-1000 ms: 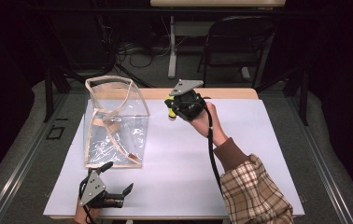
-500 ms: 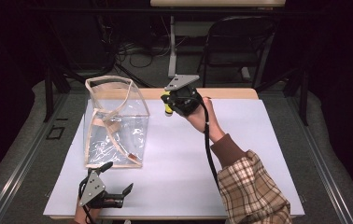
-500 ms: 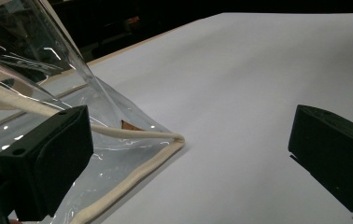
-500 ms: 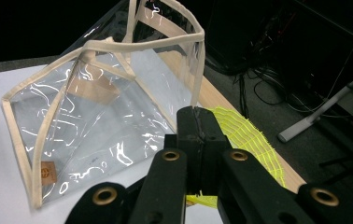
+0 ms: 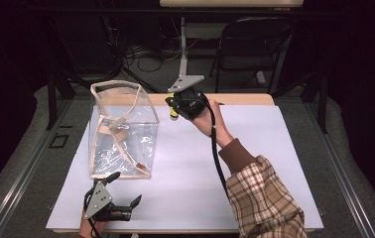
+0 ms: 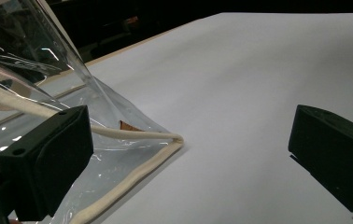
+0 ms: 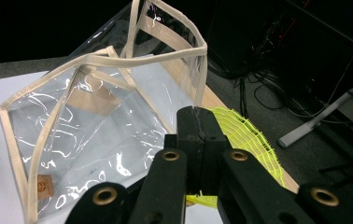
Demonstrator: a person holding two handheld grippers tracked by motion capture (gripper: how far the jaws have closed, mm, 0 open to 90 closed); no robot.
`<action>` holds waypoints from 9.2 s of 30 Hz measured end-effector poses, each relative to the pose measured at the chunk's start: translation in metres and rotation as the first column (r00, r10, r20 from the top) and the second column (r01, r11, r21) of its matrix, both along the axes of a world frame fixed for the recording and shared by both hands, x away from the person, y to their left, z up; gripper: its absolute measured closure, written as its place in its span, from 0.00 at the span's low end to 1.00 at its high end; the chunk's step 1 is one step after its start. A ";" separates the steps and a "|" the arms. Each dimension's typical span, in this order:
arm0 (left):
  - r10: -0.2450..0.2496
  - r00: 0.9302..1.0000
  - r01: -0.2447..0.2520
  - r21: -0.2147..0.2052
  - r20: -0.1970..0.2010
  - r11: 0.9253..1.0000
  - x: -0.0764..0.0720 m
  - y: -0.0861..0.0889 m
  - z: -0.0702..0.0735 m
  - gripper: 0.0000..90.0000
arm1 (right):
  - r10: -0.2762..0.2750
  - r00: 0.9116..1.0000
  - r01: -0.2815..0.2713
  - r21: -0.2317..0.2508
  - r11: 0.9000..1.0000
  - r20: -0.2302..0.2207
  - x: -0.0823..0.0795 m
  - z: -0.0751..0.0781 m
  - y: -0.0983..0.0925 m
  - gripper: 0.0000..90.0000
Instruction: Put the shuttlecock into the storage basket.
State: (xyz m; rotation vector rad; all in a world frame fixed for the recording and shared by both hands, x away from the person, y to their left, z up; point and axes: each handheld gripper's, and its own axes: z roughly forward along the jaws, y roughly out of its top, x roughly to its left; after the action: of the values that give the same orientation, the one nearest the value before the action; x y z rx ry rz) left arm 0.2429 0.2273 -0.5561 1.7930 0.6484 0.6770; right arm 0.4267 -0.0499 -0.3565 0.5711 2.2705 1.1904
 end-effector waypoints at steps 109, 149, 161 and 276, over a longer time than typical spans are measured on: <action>-0.003 1.000 0.003 -0.013 0.006 1.000 -0.001 0.003 0.002 0.00 | 0.026 0.996 -0.030 0.046 0.998 0.081 0.028 0.032 0.060 1.00; -0.002 1.000 0.002 -0.019 0.006 1.000 -0.001 0.003 0.002 0.00 | 0.040 0.993 -0.049 0.073 0.996 0.115 0.031 0.041 0.079 1.00; -0.004 1.000 0.005 -0.021 0.007 1.000 -0.001 0.004 0.002 0.00 | 0.041 0.991 -0.052 0.081 0.995 0.130 0.032 0.041 0.085 1.00; -0.001 1.000 0.001 -0.031 0.009 1.000 -0.002 0.004 0.002 0.00 | 0.109 0.993 -0.111 0.032 0.993 0.054 0.040 0.005 0.124 0.77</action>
State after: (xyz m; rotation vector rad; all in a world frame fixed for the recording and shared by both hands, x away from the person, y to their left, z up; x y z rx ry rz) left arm 0.2405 0.2314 -0.5539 1.7610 0.6483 0.6706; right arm 0.4662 0.0742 -0.3512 0.4273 2.2661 1.2846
